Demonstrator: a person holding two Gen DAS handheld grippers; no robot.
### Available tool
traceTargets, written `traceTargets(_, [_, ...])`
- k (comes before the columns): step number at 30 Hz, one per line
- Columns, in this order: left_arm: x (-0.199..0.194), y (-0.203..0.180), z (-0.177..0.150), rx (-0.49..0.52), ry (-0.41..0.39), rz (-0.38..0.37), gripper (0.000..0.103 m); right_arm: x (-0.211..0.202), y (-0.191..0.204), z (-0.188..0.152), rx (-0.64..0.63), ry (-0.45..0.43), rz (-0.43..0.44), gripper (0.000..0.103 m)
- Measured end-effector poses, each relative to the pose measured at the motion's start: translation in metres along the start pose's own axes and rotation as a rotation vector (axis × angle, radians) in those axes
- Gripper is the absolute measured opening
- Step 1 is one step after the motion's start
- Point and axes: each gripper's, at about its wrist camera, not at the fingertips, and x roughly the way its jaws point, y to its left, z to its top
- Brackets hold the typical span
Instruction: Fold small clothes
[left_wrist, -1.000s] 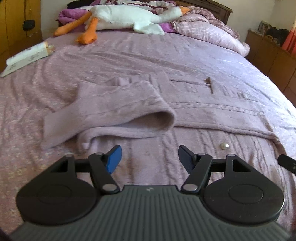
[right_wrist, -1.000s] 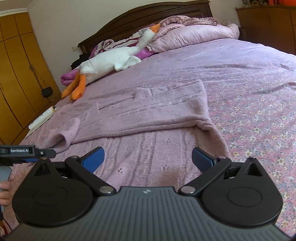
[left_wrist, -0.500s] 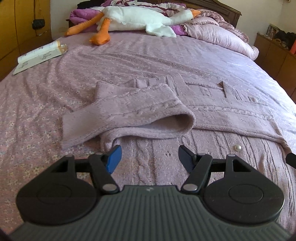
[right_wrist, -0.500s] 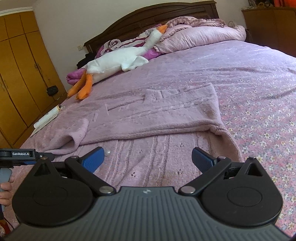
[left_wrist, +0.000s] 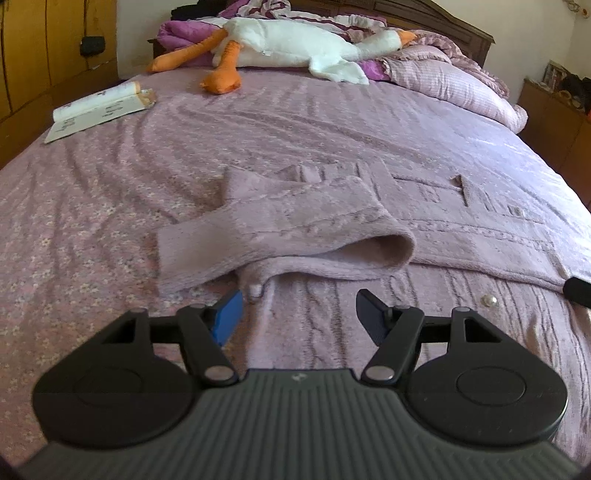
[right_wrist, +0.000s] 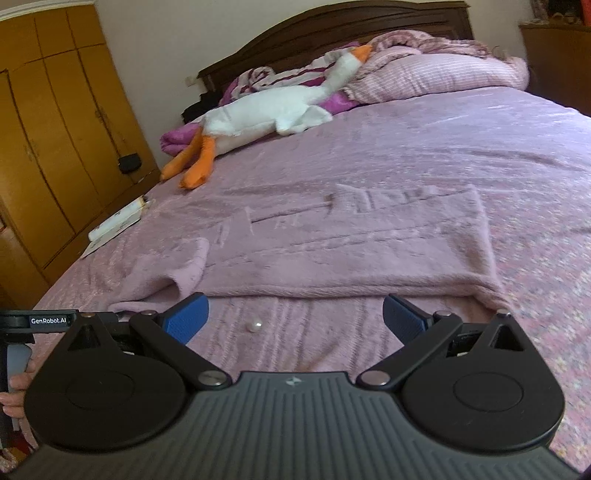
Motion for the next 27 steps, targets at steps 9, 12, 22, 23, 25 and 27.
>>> traceTargets(9, [0.002, 0.028, 0.003, -0.011, -0.002, 0.028, 0.069, 0.057, 0.032, 0.037, 0.092, 0.114, 0.133, 0.103])
traceTargets(12, [0.007, 0.033, 0.002, -0.006, -0.001, 0.021, 0.069, 0.088, 0.054, 0.050, 0.092, 0.177, 0.187, 0.102])
traceTargets(22, [0.032, 0.046, -0.014, -0.001, 0.014, 0.072, 0.069, 0.186, 0.104, 0.060, 0.104, 0.375, 0.162, 0.086])
traceTargets(23, [0.031, 0.048, -0.015, -0.002, 0.006, 0.062, 0.069, 0.191, 0.107, 0.058, 0.109, 0.387, 0.154, 0.084])
traceTargets(25, [0.032, 0.050, -0.015, 0.004, 0.001, 0.057, 0.069, 0.196, 0.114, 0.055, 0.096, 0.389, 0.135, 0.062])
traceTargets(27, [0.032, 0.050, -0.015, 0.002, -0.004, 0.051, 0.069, 0.194, 0.120, 0.056, 0.070, 0.369, 0.103, 0.017])
